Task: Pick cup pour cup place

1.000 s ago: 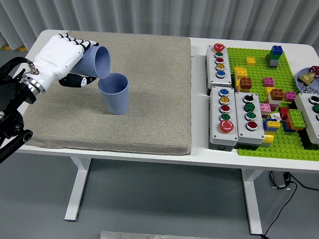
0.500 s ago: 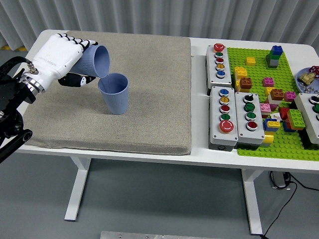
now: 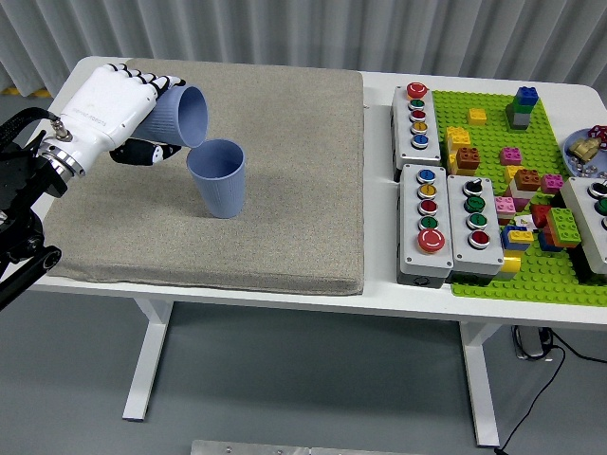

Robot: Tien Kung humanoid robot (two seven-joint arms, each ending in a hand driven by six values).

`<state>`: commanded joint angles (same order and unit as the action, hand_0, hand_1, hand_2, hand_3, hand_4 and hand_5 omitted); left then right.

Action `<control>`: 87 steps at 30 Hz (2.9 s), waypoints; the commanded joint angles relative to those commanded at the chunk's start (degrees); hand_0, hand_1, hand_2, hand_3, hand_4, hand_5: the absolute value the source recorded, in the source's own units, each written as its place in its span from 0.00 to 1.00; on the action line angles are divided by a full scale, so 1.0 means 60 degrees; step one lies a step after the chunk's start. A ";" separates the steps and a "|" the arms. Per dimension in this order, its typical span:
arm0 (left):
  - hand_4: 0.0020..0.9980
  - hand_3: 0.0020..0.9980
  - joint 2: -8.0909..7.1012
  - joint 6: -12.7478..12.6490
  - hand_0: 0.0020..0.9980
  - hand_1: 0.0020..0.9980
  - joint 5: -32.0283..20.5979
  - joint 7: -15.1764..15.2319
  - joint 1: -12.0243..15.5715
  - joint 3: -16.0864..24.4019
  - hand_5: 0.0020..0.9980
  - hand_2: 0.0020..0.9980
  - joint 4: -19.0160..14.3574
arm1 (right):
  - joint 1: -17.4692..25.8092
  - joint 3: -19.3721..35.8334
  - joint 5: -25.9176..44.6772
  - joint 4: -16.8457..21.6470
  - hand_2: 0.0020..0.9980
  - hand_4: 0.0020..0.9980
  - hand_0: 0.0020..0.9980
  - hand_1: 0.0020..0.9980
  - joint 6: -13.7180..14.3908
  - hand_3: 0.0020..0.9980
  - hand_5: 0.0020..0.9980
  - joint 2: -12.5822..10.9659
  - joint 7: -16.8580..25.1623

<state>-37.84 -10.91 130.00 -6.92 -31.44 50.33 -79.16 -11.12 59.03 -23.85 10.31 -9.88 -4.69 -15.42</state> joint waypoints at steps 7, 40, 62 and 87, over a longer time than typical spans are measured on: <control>0.57 0.68 -0.0001 -0.0005 0.54 0.57 0.0000 -0.0018 -0.0028 -0.0008 0.07 0.65 -0.0001 | -0.0034 -0.0005 0.0013 0.0000 0.74 0.15 0.74 0.70 -0.0007 0.60 0.19 -0.0008 0.0002; 0.57 0.68 -0.0112 -0.0207 0.55 0.57 0.0000 -0.0294 -0.0056 -0.0487 0.06 0.66 -0.0190 | -0.0054 -0.0017 -0.0023 0.0000 0.74 0.15 0.74 0.70 -0.0028 0.60 0.19 -0.0014 -0.0008; 0.56 0.68 -0.0106 -0.0147 0.56 0.58 0.0000 -0.0348 -0.0049 -0.0595 0.04 0.66 -0.0148 | -0.0004 -0.0026 -0.0045 0.0000 0.74 0.15 0.74 0.70 -0.0014 0.60 0.19 0.0003 0.0002; 0.56 0.66 0.0679 -0.1090 0.55 0.56 -0.0619 0.0966 0.0496 0.0518 0.04 0.64 0.0547 | -0.0042 0.0002 -0.0089 0.0000 0.74 0.15 0.74 0.70 -0.0005 0.60 0.20 0.0026 -0.0016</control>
<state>-33.77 -17.45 126.29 -1.13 -28.47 53.44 -75.87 -11.37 59.05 -24.38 10.31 -9.90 -4.53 -15.52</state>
